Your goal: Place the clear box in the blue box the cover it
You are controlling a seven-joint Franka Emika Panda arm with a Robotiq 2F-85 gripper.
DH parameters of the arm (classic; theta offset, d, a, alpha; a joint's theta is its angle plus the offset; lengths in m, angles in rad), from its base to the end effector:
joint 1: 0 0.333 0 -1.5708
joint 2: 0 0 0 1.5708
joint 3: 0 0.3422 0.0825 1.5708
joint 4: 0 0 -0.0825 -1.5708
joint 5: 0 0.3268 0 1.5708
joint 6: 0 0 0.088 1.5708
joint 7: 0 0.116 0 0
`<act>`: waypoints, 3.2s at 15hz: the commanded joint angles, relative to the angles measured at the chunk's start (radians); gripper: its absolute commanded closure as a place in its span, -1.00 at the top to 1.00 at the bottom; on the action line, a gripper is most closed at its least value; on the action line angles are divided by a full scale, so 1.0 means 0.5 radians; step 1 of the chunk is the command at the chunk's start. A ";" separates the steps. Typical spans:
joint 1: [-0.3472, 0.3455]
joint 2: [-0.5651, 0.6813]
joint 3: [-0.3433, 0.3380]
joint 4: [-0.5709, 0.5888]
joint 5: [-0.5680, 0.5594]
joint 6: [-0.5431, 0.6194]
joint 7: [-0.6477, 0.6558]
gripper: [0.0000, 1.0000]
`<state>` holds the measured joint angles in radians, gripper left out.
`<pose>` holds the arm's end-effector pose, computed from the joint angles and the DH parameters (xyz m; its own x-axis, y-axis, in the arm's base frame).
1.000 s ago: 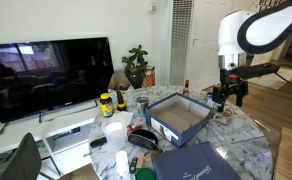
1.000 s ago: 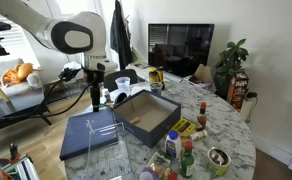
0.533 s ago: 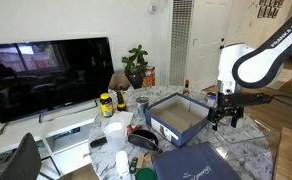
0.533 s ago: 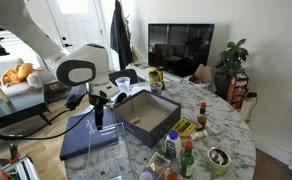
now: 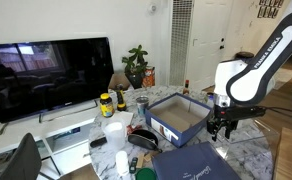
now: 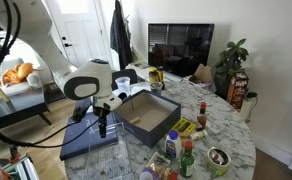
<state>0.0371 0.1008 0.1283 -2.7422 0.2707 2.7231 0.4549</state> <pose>0.3603 0.0520 0.2512 0.8461 -0.5090 -0.1585 -0.5187 -0.8546 -0.0241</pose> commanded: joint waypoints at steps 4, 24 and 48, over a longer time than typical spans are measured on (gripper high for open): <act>0.070 0.140 -0.050 0.070 -0.018 0.012 -0.021 -0.71; 0.139 -0.746 0.087 0.369 -0.814 -1.354 0.456 -0.97; 0.203 0.475 -0.023 1.512 -0.695 -0.918 -0.242 -0.97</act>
<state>0.1210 0.3062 0.1418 -2.0060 -0.1073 2.2530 0.3561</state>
